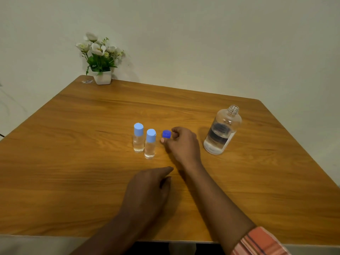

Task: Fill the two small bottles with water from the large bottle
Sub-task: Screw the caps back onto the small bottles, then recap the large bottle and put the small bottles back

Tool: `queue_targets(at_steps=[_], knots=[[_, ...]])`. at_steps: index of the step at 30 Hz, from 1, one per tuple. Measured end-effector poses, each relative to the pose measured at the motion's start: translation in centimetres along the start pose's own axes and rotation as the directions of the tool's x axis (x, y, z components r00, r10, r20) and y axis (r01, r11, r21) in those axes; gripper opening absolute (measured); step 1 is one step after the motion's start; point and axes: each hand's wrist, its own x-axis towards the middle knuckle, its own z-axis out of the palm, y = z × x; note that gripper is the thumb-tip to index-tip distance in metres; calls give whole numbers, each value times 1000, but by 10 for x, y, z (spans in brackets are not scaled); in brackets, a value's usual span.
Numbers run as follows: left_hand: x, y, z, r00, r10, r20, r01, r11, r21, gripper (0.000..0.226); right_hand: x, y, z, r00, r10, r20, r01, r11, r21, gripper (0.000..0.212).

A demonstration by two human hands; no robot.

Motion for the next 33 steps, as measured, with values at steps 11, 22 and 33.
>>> queue_targets(at_steps=[11,22,33], knots=[[7,-2,8,998,55,12,-55,998,12,33,-14,12,-10,999,-21,34,16,991,130,30],[36,20,39,986,159,55,-156,986,-59,22,-71,72,-94,997,71,42,-82,915,395,25],[86,45,76,999,40,20,-36,984,-175,30,-55,101,-117,960,181,-214,-55,870,490,41]])
